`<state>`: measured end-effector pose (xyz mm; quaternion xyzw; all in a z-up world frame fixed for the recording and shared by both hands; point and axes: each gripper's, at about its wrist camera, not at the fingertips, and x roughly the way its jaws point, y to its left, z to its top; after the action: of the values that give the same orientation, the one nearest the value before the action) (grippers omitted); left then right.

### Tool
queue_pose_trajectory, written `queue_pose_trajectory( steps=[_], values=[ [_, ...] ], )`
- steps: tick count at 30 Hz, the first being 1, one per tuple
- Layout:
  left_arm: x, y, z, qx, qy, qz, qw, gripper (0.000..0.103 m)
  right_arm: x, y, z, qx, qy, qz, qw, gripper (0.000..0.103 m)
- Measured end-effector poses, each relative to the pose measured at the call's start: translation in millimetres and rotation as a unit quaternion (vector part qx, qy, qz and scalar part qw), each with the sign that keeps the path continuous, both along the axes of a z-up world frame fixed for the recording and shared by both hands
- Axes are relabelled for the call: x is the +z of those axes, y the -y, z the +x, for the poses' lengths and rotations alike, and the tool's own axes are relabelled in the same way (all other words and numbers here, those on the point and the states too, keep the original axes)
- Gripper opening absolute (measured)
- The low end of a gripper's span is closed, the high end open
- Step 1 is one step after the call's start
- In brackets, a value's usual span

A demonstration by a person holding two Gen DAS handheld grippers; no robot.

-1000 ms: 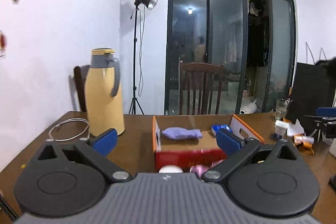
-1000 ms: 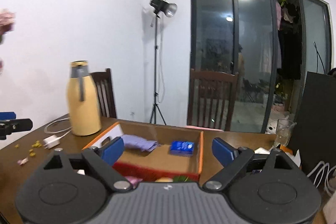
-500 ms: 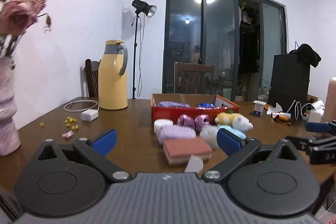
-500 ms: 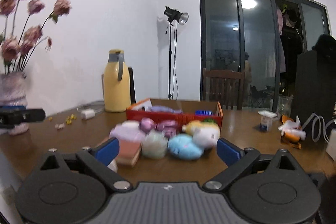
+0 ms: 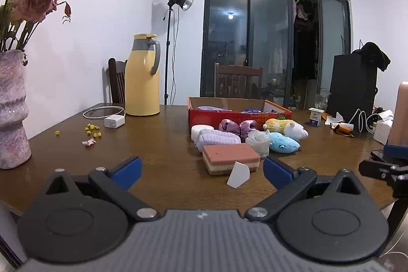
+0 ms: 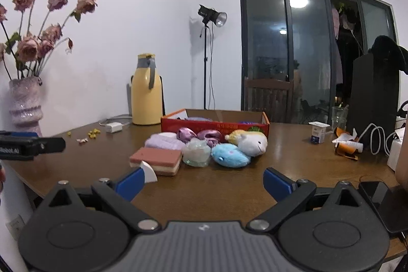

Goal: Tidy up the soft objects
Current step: 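Grasp the white foam wedge with the left gripper while the right gripper reaches the translucent soap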

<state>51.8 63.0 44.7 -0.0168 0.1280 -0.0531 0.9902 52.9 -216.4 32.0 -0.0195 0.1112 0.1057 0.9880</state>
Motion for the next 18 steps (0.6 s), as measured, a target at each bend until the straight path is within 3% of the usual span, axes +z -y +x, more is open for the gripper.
queue_pose_trajectory(
  steps=[10,18],
  values=[
    [-27,17,46,-0.027,-0.060,-0.005,0.9978,0.103,-17,5,35,-0.004,-0.034,0.015,0.999,0.097],
    [-38,43,99,-0.054,-0.091,-0.003,0.9944,0.078,-22,1,79,0.006,-0.060,0.016,0.998,0.089]
  ],
)
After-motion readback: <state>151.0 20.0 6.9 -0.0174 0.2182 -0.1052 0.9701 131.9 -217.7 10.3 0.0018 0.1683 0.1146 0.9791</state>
